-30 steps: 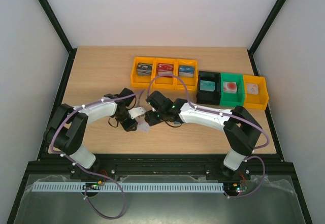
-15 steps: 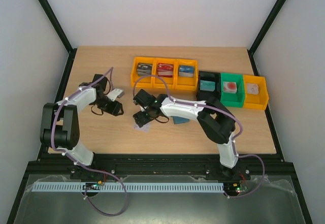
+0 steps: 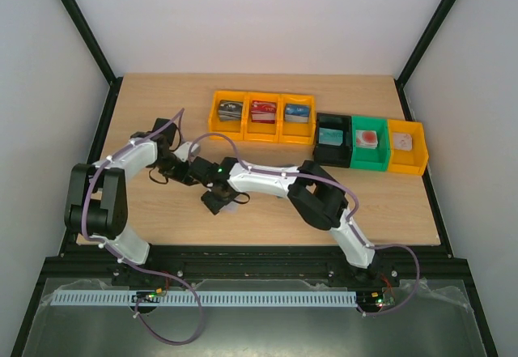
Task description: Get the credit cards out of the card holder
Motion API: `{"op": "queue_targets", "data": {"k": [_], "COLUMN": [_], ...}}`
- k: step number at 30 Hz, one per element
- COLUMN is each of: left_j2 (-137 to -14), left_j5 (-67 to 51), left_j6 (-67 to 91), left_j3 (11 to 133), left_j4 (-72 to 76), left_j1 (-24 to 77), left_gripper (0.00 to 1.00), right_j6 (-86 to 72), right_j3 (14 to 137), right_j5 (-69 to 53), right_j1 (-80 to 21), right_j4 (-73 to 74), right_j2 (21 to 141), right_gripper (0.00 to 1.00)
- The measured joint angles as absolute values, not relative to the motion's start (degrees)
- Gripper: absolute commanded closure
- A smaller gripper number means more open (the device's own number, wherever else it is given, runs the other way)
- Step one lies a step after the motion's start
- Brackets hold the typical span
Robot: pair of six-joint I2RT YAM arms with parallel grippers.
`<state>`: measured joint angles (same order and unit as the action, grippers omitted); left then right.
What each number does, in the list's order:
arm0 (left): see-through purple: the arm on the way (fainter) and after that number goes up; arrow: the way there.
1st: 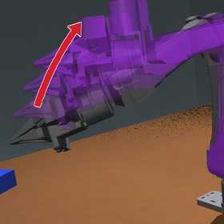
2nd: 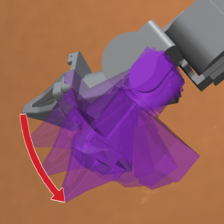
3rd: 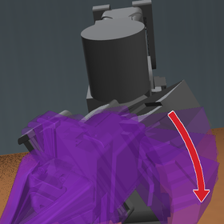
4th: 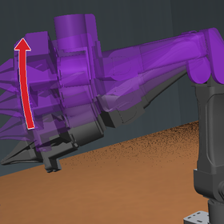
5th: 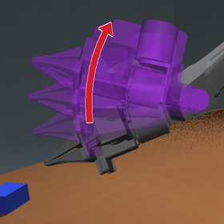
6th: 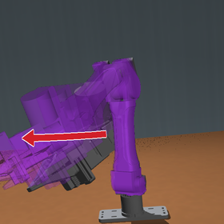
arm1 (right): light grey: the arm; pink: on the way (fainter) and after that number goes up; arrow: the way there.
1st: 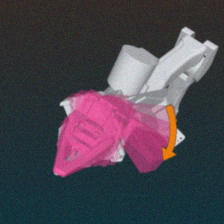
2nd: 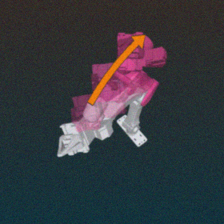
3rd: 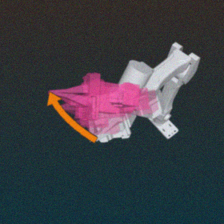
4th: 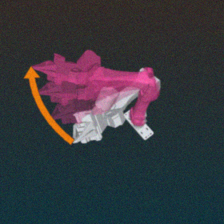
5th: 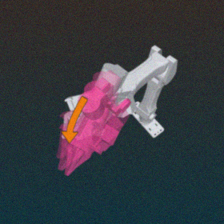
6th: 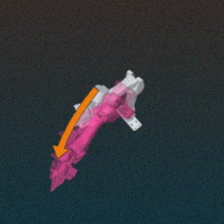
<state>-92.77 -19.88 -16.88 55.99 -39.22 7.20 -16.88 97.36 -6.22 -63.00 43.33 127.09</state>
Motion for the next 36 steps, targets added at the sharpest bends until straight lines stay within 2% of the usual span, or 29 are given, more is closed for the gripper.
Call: {"op": "queue_targets", "data": {"k": [5, 9, 24, 28, 32, 36], "left_j2": [-92.3, -91.4, -90.3, -90.3, -89.8, -88.7], "left_j5": [-19.4, -20.3, -21.7, -21.7, -21.7, -21.6], "left_j6": [-16.4, -16.5, -16.5, -16.5, -16.5, -16.4], "left_j3": [55.7, 55.5, 55.5, 55.5, 55.5, 55.5], "left_j4": [-38.5, -38.5, -38.5, -38.5, -38.5, -38.5], "left_j1": [7.2, 6.5, 2.4, 2.4, 2.4, 1.9], "left_gripper": [0.29, 0.29, 0.29, 0.29, 0.27, 0.22], "right_j6": [-17.5, -17.8, -24.1, -24.9, -24.4, -23.5], "right_j3": [96.1, 90.5, 63.4, 64.4, 73.2, 83.4], "right_j5": [-6.1, -7.3, -13.2, -13.2, -11.3, -8.8], "right_j1": [-63.4, -63.5, -63.9, -64.0, -64.2, -64.2], "right_j4": [43.5, 41.8, 37.6, 41.1, 44.3, 41.5], "right_j2": [126.4, 123.0, 103.8, 103.7, 107.4, 111.8], "right_gripper": [0.44, 0.51, 0.52, 0.49, 0.49, 0.56]}}
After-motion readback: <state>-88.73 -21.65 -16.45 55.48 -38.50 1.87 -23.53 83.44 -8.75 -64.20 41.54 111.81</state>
